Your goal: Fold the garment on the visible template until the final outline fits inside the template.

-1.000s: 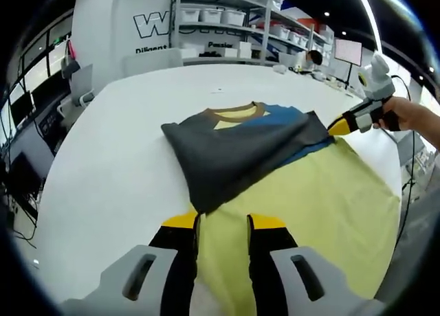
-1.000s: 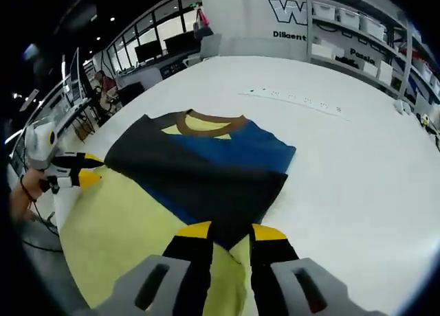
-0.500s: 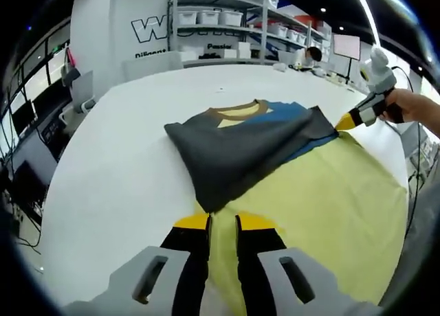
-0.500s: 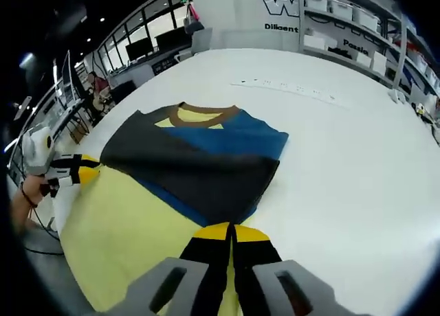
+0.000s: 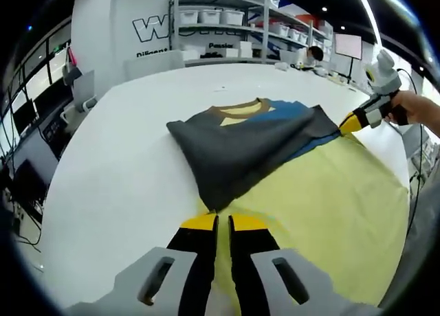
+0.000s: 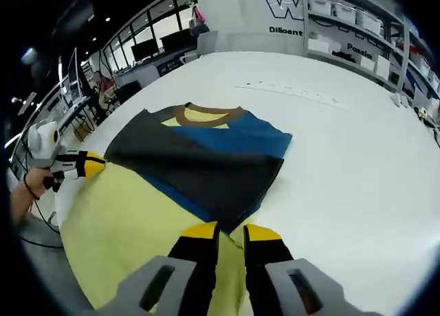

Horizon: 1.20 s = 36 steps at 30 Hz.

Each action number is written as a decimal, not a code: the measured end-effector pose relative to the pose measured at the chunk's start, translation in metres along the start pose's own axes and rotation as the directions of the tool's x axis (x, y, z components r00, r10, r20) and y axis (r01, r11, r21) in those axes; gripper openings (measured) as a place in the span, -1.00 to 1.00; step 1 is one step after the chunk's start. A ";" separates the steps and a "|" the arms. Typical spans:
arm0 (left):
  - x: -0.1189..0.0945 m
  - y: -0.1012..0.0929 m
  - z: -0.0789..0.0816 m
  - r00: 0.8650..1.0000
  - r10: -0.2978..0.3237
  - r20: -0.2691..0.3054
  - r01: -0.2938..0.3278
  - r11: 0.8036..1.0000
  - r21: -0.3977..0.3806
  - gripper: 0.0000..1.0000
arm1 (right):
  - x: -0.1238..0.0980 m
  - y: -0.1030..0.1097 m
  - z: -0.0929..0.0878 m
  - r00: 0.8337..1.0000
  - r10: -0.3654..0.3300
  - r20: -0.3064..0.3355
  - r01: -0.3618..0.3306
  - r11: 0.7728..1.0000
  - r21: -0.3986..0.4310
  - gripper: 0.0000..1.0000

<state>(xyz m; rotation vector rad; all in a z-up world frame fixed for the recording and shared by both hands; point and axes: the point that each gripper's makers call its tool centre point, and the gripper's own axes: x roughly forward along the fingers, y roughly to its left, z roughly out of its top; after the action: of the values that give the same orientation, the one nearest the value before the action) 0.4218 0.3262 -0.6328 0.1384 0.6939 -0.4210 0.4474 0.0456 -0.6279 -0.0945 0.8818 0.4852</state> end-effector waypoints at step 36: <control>-0.007 0.001 -0.003 1.000 -0.003 -0.013 0.003 1.000 -0.009 -1.00 | -0.012 0.000 -0.020 0.997 -0.009 -0.082 0.009 1.000 -0.007 -0.94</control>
<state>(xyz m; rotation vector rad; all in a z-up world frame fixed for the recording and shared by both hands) 0.4152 0.3300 -0.6307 0.1317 0.7088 -0.4200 0.4266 0.0355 -0.6322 -0.1254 0.9598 0.4787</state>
